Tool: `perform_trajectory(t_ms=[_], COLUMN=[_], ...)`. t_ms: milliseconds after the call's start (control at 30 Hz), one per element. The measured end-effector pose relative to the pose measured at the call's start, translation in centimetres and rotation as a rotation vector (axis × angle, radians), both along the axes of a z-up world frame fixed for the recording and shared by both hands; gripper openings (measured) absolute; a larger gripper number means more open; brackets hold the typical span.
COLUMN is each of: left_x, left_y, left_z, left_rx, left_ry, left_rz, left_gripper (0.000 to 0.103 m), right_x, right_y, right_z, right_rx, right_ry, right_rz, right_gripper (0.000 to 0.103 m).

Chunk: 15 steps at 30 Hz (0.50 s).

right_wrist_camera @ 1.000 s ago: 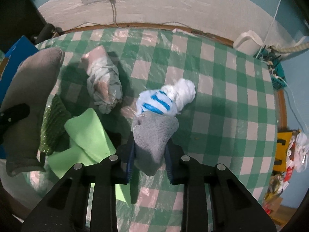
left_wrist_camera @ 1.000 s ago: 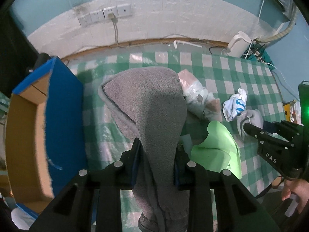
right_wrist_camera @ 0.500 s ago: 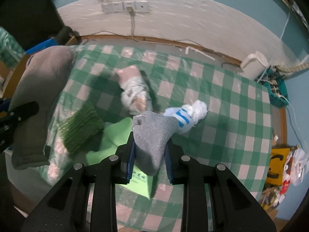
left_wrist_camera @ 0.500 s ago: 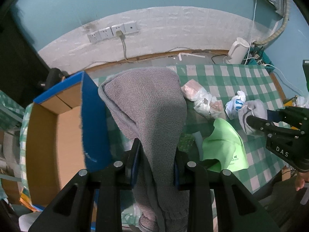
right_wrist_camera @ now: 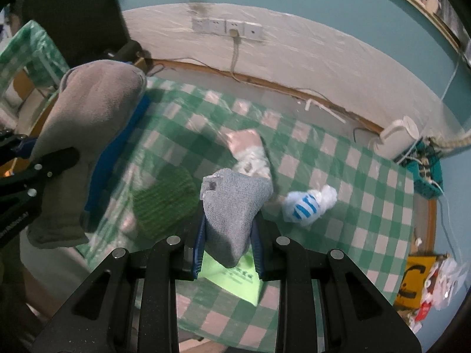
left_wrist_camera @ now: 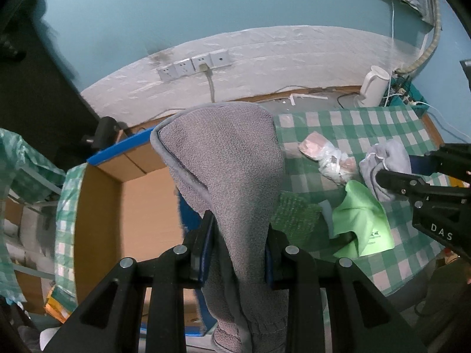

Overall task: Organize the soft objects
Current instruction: 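Lift the grey towel with the left tool while the right tool carries the sock toward the box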

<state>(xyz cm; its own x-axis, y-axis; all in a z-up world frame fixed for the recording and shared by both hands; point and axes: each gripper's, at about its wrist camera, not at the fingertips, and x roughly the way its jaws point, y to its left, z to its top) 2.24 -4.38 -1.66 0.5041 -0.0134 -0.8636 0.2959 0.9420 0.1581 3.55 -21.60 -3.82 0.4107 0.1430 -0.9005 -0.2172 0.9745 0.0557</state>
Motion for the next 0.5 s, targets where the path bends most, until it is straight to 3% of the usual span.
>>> perform_trajectory(t_ms=[500], left_x=[-0.3], left_y=[5.5], left_z=[2.3], left_rx=[-0.005], left_ry=[-0.071], left_rz=[0.104], left_gripper=[0.028], right_x=[1.9], right_y=[8.2], right_z=[3.4], right_rx=[0.026], right_ry=[-0.059], right_rz=[0.141], right_gripper=[0.026])
